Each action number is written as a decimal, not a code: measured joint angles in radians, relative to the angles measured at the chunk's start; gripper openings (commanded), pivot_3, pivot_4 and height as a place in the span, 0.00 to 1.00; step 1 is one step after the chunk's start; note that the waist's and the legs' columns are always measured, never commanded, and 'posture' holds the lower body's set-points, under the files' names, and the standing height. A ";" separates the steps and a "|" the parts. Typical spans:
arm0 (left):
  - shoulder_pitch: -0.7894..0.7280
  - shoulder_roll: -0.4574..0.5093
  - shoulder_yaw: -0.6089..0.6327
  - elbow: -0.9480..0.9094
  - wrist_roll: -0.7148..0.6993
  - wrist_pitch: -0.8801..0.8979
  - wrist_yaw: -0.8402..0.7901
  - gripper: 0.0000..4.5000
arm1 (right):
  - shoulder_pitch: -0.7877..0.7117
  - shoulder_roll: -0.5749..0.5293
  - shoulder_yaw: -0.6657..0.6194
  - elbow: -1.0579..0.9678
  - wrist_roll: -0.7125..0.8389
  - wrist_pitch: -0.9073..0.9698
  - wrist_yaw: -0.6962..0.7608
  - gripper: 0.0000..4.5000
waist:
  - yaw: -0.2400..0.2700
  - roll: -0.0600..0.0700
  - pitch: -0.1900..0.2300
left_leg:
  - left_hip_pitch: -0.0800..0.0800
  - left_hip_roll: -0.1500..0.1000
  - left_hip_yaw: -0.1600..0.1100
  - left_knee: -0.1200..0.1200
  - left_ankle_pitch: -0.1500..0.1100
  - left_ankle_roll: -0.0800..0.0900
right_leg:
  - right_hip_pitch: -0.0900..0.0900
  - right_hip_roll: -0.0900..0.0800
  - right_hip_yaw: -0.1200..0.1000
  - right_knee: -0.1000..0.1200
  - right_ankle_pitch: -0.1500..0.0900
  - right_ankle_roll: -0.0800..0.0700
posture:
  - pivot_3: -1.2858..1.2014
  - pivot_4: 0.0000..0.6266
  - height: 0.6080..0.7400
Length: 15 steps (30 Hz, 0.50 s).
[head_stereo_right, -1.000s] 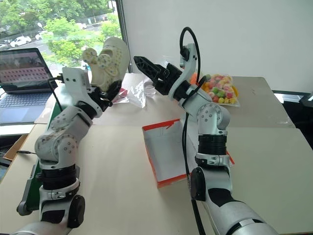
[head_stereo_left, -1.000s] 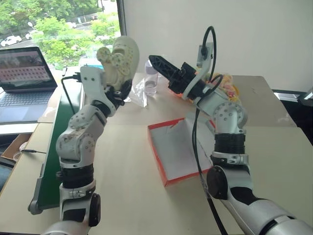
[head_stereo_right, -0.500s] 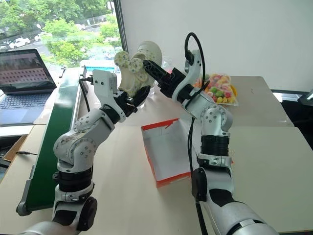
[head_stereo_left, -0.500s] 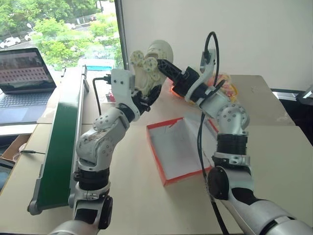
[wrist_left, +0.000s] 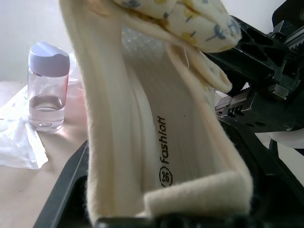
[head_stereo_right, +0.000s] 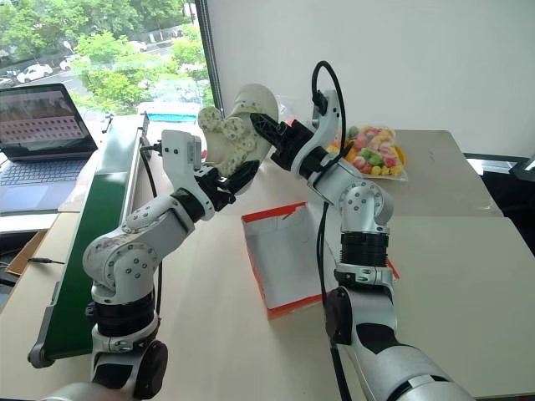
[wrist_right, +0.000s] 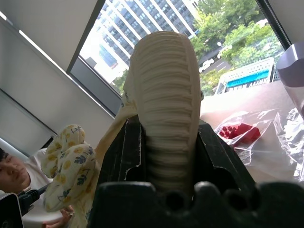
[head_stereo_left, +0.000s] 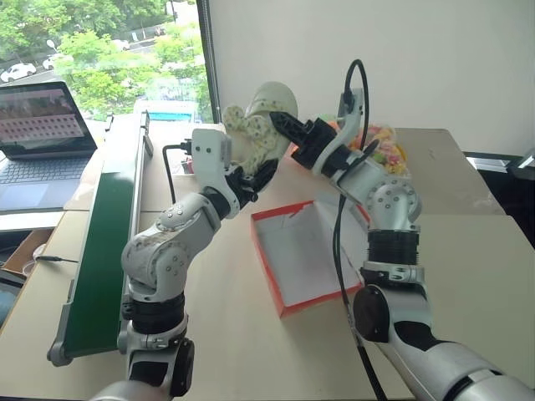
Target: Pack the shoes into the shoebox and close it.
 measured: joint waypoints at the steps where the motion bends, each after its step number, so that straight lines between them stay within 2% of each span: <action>1: 0.000 0.011 0.000 0.000 -0.009 0.009 -0.009 0.99 | -0.001 -0.003 -0.001 0.001 0.000 -0.003 -0.002 0.13 | 0.000 0.000 0.000 | 0.000 0.000 0.000 0.000 0.000 0.000 | 0.000 0.000 0.000 0.000 0.000 0.000 | 0.52 0.24 1.00; 5: 0.000 0.086 0.028 -0.006 -0.084 0.079 -0.054 1.00 | -0.008 -0.039 -0.001 0.003 -0.006 -0.037 -0.004 0.13 | -0.001 0.000 0.000 | 0.000 0.000 0.000 0.000 0.000 0.000 | 0.000 0.000 0.000 0.000 0.000 0.000 | 0.52 0.24 1.00; 8: 0.002 0.201 0.050 -0.024 -0.144 0.133 -0.122 1.00 | -0.018 -0.109 0.025 0.011 -0.039 -0.044 0.015 0.12 | -0.003 0.001 0.001 | 0.000 0.000 0.000 0.000 0.000 0.000 | 0.000 0.000 0.000 0.000 0.000 0.000 | 0.52 0.24 1.00; 11: 0.027 0.384 0.069 -0.054 -0.198 0.176 -0.240 1.00 | -0.035 -0.261 0.076 0.001 -0.081 0.011 0.042 0.12 | -0.003 0.004 0.003 | 0.000 0.000 0.000 0.000 0.000 0.000 | 0.000 0.000 0.000 0.000 -0.001 0.000 | 0.52 0.24 1.00; 15: 0.078 0.500 0.067 -0.067 -0.221 0.178 -0.335 1.00 | 0.005 -0.462 0.219 -0.087 -0.119 0.181 0.136 0.12 | 0.003 0.005 0.003 | 0.001 0.000 0.000 -0.001 -0.001 0.000 | 0.000 -0.001 0.000 -0.001 -0.003 -0.002 | 0.52 0.24 1.00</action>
